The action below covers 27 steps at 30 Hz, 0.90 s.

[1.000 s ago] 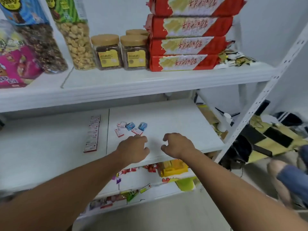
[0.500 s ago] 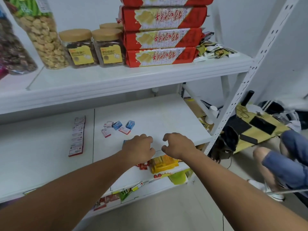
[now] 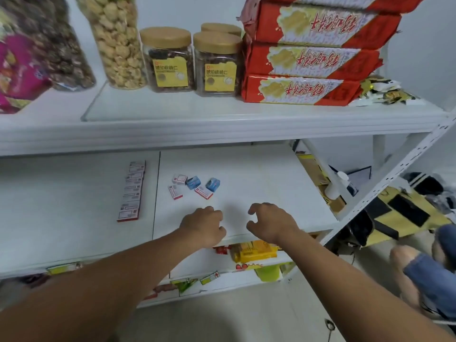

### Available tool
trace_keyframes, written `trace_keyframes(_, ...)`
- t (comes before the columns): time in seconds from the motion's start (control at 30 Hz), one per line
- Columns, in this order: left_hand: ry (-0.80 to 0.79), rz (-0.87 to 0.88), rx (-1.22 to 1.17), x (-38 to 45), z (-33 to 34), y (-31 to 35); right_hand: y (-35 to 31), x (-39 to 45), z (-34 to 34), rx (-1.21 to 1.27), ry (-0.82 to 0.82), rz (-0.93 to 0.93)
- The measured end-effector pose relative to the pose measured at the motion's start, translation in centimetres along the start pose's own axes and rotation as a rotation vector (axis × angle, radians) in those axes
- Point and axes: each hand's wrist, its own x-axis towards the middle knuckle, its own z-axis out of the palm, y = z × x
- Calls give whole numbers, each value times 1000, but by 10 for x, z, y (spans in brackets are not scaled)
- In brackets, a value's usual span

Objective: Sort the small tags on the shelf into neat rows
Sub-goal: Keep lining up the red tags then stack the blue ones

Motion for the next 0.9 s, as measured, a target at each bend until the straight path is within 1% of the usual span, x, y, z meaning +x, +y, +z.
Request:
trace_keyframes(0.23,37,-176,2,12,-2,-39,-27,57,4,-37,-50,-142)
trace_keyframes(0.6,17,-428,-72,36,-9,-46,-23,152,7,-59,-177,-384)
trace_keyframes(0.77,8,-527,-120,47,3,-60,-28,179,24,-79,-246,-400)
trace_keyframes(0.9,88,-557,-126,73,9,-79,-39,203,38,-91,-251,-397)
